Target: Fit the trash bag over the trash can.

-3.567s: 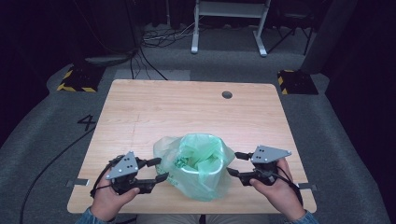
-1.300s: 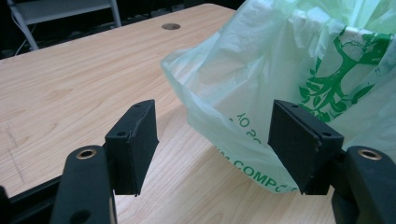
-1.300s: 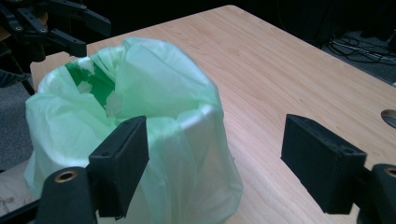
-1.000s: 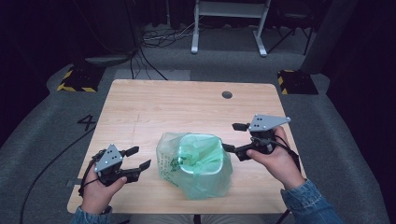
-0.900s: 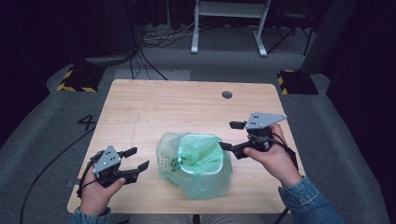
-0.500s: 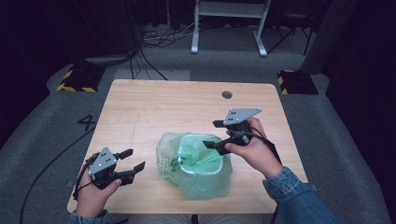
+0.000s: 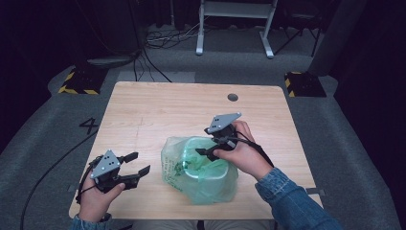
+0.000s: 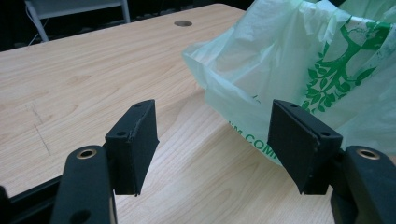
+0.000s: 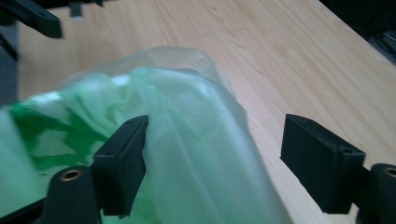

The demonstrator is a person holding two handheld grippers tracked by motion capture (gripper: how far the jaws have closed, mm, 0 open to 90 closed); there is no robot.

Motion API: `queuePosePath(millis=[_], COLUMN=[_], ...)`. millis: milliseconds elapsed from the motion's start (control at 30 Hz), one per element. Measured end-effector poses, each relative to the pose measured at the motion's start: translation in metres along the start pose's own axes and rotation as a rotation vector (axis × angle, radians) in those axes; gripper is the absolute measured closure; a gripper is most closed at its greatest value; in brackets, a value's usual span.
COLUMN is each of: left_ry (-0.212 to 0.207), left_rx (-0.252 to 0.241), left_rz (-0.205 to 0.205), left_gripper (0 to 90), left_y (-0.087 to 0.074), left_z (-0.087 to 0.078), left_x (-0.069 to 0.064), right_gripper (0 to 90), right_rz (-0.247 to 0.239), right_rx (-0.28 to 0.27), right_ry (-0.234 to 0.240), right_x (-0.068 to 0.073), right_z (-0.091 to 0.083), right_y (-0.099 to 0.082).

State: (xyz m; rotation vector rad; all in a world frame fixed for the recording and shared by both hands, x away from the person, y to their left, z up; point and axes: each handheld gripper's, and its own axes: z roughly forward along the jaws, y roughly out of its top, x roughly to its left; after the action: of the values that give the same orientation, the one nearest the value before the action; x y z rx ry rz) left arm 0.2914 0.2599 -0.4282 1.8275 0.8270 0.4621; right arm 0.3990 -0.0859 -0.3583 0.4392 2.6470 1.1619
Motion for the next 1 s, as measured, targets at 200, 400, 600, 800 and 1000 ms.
queuePosePath(millis=[200, 400, 600, 800, 1000], left_ry=[-0.021, -0.033, -0.056, -0.065, -0.069], left_rx=[-0.007, -0.003, -0.007, -0.004, -0.006], left_rz=[-0.011, -0.008, -0.012, -0.005, -0.005], left_gripper=[33.0, 32.9, 32.6, 32.4, 32.4], left_y=[0.000, 0.000, -0.001, 0.000, 0.001], left_z=[0.004, 0.006, 0.008, 0.009, 0.007], left_x=[-0.001, -0.001, -0.002, -0.004, -0.004], right_gripper=[28.5, 29.3, 31.2, 31.2, 31.2], right_rz=[-0.025, -0.070, -0.110, -0.161, -0.186], right_rx=[0.076, 0.146, 0.229, 0.303, 0.338], right_ry=[-0.061, -0.078, -0.111, -0.170, -0.196], right_x=[-0.005, -0.003, 0.001, 0.005, 0.005], right_z=[0.009, 0.023, 0.034, 0.043, 0.047], right_y=[0.004, 0.011, 0.012, 0.010, 0.008])
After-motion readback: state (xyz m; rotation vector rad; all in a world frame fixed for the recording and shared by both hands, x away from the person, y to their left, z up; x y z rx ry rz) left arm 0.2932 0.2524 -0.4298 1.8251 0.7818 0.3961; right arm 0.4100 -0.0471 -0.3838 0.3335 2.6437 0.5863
